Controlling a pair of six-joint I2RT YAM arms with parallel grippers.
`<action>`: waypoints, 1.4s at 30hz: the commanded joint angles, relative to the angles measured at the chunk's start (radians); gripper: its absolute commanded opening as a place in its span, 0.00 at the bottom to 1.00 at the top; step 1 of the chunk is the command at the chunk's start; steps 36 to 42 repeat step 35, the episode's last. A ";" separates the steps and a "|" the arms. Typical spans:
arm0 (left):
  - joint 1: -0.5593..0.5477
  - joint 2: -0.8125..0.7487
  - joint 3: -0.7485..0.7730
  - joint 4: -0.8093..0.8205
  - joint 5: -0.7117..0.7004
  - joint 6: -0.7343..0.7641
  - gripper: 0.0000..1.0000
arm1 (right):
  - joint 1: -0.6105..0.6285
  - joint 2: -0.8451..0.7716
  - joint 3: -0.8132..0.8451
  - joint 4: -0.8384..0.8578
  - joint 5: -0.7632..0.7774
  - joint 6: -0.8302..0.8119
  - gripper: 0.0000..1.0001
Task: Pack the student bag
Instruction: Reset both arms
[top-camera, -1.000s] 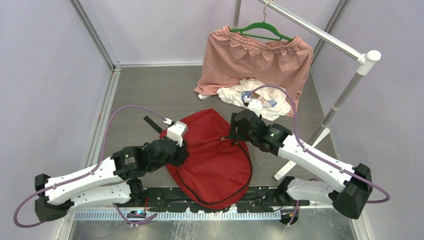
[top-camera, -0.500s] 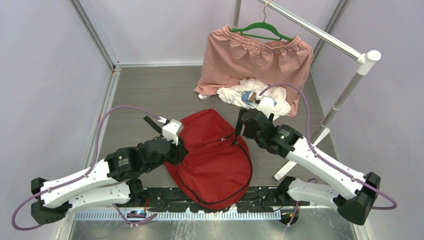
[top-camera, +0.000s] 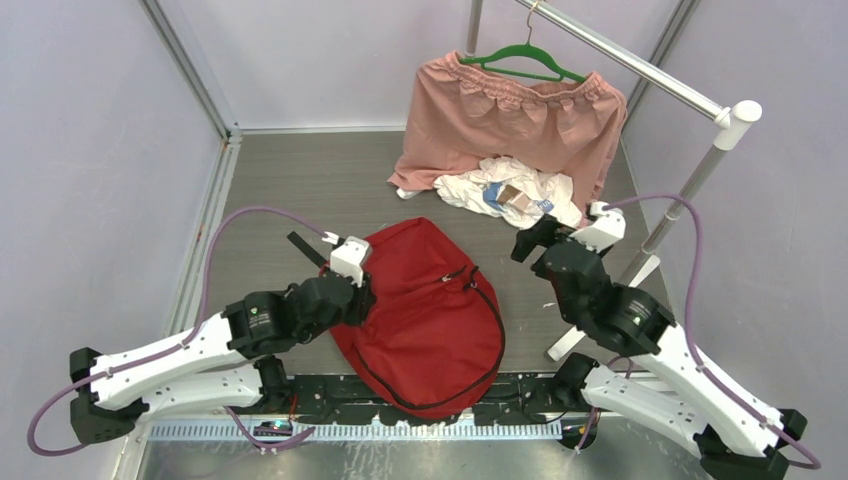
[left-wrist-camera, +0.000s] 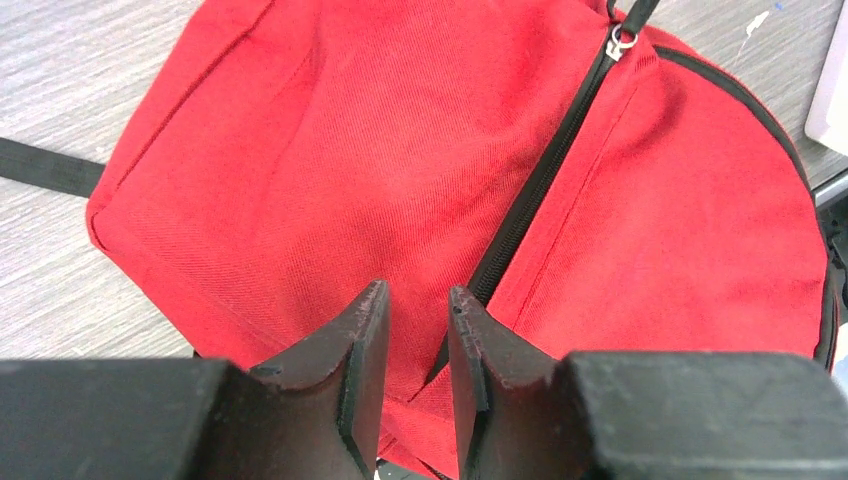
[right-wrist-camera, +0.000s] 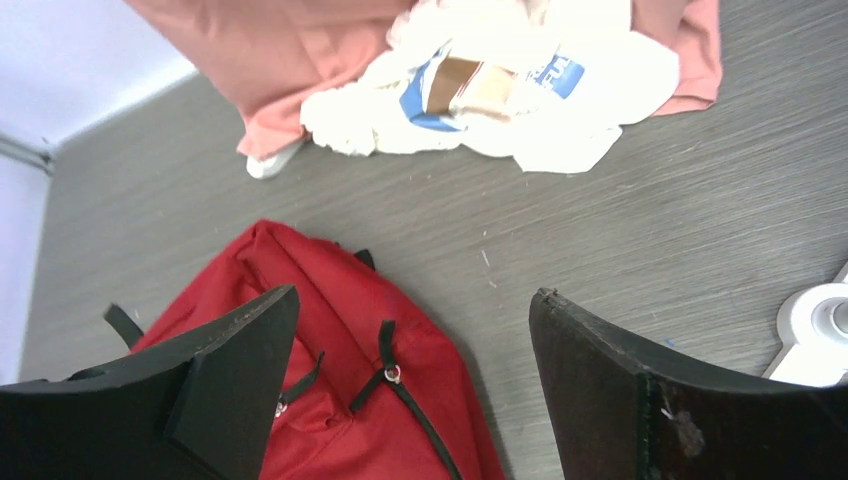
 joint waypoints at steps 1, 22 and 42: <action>0.002 -0.044 0.048 0.020 -0.080 0.003 0.30 | -0.001 -0.083 -0.022 0.052 0.140 0.047 0.92; 0.001 -0.281 0.228 -0.149 -0.580 -0.040 0.98 | -0.001 -0.239 -0.037 -0.001 0.248 0.046 0.95; 0.001 -0.072 0.356 -0.197 -0.670 -0.170 1.00 | -0.001 -0.239 -0.029 -0.022 0.252 0.060 0.95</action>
